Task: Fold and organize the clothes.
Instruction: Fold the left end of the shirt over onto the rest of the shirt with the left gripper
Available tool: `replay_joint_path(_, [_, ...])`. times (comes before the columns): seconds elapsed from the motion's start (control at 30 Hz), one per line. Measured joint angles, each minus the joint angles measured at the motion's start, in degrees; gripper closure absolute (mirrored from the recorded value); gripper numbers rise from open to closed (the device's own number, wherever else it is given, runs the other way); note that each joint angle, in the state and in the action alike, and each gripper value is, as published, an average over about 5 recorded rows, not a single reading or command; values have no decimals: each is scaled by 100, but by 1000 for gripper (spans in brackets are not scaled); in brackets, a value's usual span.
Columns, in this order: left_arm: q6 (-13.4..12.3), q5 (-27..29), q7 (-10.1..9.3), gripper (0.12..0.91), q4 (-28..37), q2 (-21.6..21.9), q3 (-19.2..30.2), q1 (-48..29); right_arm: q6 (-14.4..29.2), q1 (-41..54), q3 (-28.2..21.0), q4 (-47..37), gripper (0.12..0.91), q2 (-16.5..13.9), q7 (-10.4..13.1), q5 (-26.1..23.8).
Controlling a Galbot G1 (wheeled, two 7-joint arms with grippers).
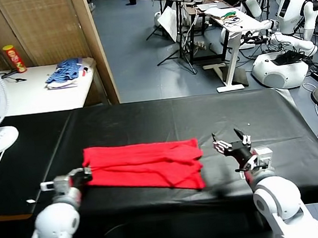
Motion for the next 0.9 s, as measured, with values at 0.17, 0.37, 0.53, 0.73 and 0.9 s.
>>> replay_joint_path(0.17, [50, 166, -62, 872, -22, 654, -69, -29, 3, -27, -2, 31, 227, 43, -10, -100])
replay_joint_path(0.37, [106, -165, -441, 872, -550, 410, 326, -16, -10, -140, 111, 138, 227, 31, -10, -179])
replay_joint_path(0.53, [226, -772, -795, 872, -1047, -186, 1085, -214, -4, -288, 228, 211, 227, 90, -17, -282])
replay_joint_path(0.73, [334, -1288, -956, 872, -1114, -986, 1839, -467, -2, -386, 322, 262, 227, 142, -19, -318])
replay_joint_path(0.9, [298, -1228, -930, 872, -984, -1468, 2120, -519, 0, -396, 322, 259, 227, 185, -22, -352])
